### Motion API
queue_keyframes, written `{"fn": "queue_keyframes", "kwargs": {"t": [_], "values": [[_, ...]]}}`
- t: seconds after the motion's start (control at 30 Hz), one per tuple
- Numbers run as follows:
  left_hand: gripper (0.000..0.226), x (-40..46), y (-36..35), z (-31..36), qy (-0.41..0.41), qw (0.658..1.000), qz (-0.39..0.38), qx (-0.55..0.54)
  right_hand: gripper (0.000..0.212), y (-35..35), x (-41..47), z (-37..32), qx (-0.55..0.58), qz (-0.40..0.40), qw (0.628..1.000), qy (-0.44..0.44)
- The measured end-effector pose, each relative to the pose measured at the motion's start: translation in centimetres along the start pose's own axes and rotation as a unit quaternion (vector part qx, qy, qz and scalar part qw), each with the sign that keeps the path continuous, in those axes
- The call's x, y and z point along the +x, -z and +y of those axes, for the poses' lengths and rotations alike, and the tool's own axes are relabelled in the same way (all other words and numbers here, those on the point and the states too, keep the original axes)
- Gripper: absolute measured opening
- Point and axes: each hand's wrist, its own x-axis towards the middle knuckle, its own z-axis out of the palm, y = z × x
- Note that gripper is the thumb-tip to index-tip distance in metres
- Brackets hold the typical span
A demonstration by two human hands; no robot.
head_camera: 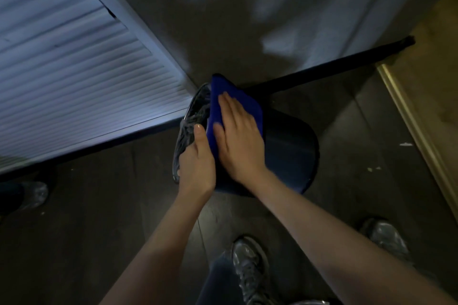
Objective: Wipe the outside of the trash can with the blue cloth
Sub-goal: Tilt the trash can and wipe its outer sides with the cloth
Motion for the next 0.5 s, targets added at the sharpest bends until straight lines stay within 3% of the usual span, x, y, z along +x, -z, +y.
{"fn": "queue_keyframes", "kwargs": {"t": [0.07,0.17,0.23,0.33,0.4,0.5], "values": [[0.061,-0.4,0.1,-0.2,-0.014,1.0,0.016,0.013,0.043,0.3,5.1,0.6,0.053,-0.056,0.994,-0.076],[0.056,-0.8,-0.1,-0.2,-0.04,0.999,0.016,0.032,0.041,1.2,11.7,1.9,0.143,-0.219,0.946,-0.193],[0.062,-0.7,-0.4,0.0,-0.043,0.998,0.014,0.045,0.037,1.6,12.9,2.6,0.158,-0.228,0.934,-0.223],[0.056,-0.1,-0.7,0.3,-0.04,0.997,0.021,0.064,0.037,2.0,10.7,3.1,0.109,-0.174,0.963,-0.174],[0.054,0.5,-0.6,0.3,-0.042,0.996,0.024,0.075,0.041,1.7,7.3,2.6,0.122,-0.069,0.979,-0.148],[0.054,1.1,-0.3,0.2,-0.047,0.996,0.013,0.079,0.048,0.5,0.9,1.3,0.006,0.048,0.999,-0.006]]}}
